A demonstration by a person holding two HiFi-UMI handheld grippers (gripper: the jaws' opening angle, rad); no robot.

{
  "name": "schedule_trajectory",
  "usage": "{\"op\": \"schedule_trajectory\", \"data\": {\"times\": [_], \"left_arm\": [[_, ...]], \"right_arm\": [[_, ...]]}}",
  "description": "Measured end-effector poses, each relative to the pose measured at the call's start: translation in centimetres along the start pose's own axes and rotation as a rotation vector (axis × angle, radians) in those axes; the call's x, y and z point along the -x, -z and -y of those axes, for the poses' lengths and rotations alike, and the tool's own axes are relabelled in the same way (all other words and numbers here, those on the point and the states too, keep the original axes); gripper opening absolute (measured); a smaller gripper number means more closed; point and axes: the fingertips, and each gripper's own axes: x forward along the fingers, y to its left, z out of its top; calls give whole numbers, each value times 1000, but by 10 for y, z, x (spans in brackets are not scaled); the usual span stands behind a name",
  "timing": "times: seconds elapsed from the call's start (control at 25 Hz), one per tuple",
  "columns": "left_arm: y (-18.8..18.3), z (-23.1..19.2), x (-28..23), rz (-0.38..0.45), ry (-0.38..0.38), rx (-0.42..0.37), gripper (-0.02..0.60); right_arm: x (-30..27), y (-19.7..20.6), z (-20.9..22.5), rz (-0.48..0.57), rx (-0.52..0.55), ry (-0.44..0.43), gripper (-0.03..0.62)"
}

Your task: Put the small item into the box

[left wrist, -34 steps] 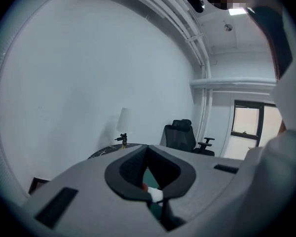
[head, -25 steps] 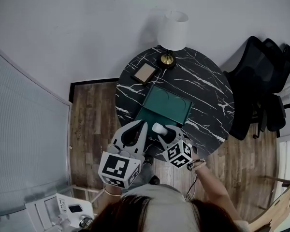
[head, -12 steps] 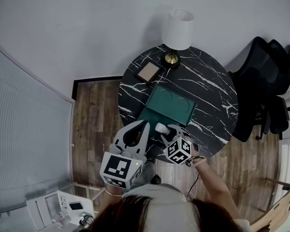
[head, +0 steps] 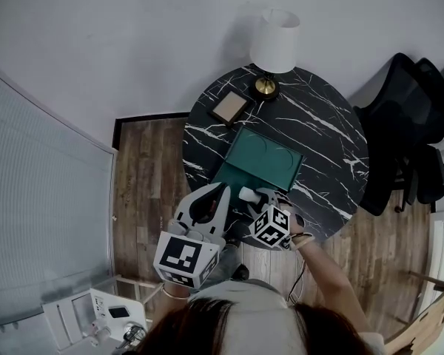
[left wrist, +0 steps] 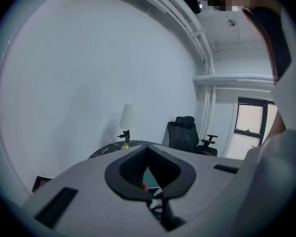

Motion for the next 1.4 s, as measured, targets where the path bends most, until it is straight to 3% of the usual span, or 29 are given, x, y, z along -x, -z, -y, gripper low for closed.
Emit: {"op": "schedule_trajectory", "data": {"times": [0.88,1.4], "left_arm": [[10,-4,2,-20,-13,12,8],[11,-3,8,-19,-14,9,8]], "right_arm": [[-29,23,-9,-134,70,-54,176],[-27,18,-11,-133,36,-82,196]]}}
